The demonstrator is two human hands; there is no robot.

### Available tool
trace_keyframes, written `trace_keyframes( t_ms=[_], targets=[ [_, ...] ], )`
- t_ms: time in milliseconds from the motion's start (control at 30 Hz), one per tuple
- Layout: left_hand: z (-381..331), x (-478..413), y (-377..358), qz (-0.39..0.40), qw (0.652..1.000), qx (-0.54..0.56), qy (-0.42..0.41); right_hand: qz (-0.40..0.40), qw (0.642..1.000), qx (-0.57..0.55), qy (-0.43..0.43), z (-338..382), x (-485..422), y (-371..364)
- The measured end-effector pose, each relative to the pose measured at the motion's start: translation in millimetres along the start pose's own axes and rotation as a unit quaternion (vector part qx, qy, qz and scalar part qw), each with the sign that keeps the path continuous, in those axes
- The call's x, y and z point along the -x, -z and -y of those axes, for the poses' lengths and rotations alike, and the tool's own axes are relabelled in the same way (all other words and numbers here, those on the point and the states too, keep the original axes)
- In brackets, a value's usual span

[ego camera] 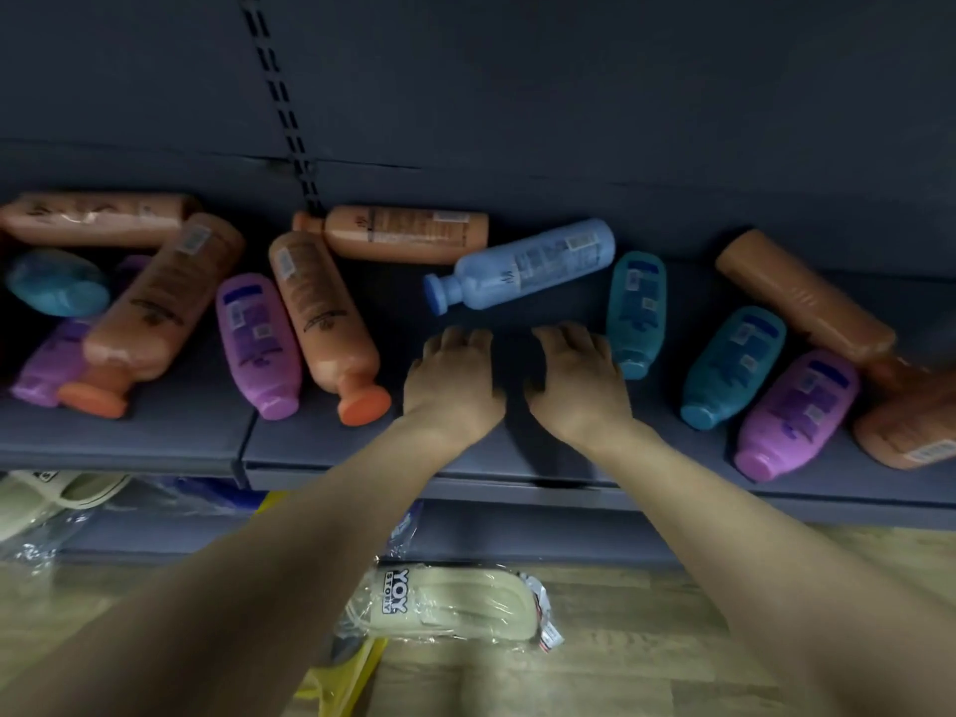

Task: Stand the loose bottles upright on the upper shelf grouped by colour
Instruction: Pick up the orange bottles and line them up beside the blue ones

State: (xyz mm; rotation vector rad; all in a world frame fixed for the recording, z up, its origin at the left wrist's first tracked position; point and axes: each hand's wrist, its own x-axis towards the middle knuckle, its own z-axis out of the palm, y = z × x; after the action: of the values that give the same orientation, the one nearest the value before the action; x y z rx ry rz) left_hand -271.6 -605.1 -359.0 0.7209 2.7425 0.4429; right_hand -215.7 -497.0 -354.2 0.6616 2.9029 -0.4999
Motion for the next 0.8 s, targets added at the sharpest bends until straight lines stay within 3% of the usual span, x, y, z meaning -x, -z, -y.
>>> trace_keyframes(
  t_ms=[300, 567, 800],
  targets=[
    [23, -32, 10, -0.075, 0.996, 0.037, 0.033, -0.047, 0.998, -0.002, 0.031, 23, -41, -4],
    [30, -64, 7, -0.091, 0.986, 0.129, 0.044, -0.032, 0.997, -0.029, 0.059, 21, -59, -13],
    [17, -51, 2, -0.084, 0.988, 0.122, 0.047, -0.056, 0.997, -0.013, 0.053, 11, -50, -9]
  ],
)
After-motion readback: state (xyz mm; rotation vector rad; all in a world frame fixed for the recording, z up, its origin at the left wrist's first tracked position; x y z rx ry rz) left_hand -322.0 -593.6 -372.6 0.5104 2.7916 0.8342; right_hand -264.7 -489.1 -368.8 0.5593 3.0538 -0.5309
